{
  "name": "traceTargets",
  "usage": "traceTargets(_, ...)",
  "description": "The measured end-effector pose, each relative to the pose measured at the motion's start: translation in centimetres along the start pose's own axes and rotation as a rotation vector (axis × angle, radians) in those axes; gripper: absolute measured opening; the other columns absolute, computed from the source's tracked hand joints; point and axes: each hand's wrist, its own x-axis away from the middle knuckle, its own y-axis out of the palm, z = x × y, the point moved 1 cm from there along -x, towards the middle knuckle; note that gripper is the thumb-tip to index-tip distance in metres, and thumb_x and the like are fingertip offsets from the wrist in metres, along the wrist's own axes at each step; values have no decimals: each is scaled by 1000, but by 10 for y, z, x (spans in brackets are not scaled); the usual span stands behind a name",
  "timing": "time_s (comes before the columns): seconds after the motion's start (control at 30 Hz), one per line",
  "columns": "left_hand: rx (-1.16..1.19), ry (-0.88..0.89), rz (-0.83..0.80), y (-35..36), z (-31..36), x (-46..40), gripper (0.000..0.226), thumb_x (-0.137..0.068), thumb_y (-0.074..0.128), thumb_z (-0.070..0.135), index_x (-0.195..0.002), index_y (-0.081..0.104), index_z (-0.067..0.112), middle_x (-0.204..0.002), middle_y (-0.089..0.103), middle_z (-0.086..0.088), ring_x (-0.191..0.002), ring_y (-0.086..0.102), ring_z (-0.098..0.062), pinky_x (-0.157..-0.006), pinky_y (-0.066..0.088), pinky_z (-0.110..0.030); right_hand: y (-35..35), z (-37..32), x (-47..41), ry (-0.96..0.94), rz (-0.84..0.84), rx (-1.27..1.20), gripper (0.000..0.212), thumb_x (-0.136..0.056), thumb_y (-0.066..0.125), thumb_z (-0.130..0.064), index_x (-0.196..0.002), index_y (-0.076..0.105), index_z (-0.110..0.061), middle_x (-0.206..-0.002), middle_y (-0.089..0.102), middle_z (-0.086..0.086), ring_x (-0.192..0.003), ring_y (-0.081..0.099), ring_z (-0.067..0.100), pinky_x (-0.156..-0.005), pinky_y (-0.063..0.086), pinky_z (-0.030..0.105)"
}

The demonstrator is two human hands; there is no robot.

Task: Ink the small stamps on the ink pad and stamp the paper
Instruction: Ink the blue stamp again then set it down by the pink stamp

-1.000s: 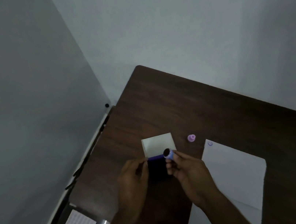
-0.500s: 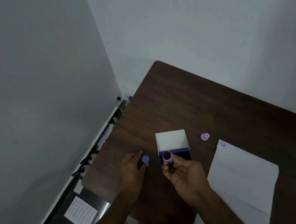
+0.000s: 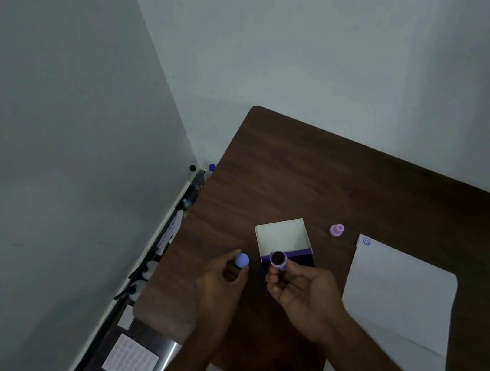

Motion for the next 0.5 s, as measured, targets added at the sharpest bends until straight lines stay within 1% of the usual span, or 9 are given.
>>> traceTargets(0.1,105,48,-15,-4,14,9,35,-79,74,16,-111,66,28,-104,65,18,-98,62,3,-85,54,-19,1,0,-2,7,-1,-5,27,-78,60,0,-102,67,9,-91,69,24,-78,64,27,-74,57,39)
traceTargets(0.17,145,101,-21,-8,21,14,36,-77,75,17,-108,66,32,-103,65,19,-99,62,3,-83,51,-11,1,1,-3,5,-5,5,29,-78,60,0,-104,67,9,-93,69,24,-80,63,27,-77,55,39)
traceTargets(0.23,156,129,-39,-11,27,16,34,-75,76,24,-105,65,35,-104,64,21,-99,62,3,-82,47,-6,2,2,-4,4,-15,12,30,-76,61,0,-105,66,9,-97,70,25,-83,64,29,-82,54,40)
traceTargets(0.3,141,111,-76,-12,32,17,32,-72,75,33,-102,65,37,-101,64,20,-98,61,4,-81,47,-7,3,3,-4,7,-30,31,31,-75,60,-1,-104,67,9,-105,69,27,-94,65,33,-90,50,42)
traceTargets(0.33,132,103,-90,-12,34,17,32,-70,74,36,-100,63,41,-101,64,20,-98,60,5,-81,47,-7,4,4,-3,11,-42,43,31,-77,59,-1,-105,66,9,-108,67,28,-99,65,35,-91,50,42)
traceTargets(0.37,134,103,-95,-13,36,17,32,-69,74,38,-98,61,46,-101,64,21,-98,60,5,-81,47,-6,4,4,-3,14,-51,51,31,-79,58,-2,-107,65,9,-110,66,29,-102,65,37,-90,52,43)
traceTargets(0.43,161,112,-92,-14,38,18,34,-69,74,39,-97,60,53,-102,64,26,-99,60,6,-83,45,-4,5,5,-3,13,-62,61,32,-81,56,-2,-110,63,8,-112,65,29,-103,65,37,-79,57,42)
traceTargets(0.5,192,104,-103,-16,40,18,36,-70,74,39,-102,61,50,-106,64,26,-100,61,5,-85,46,-5,6,5,-3,4,-70,74,33,-78,58,-2,-109,64,7,-111,66,28,-100,66,36,-69,58,41)
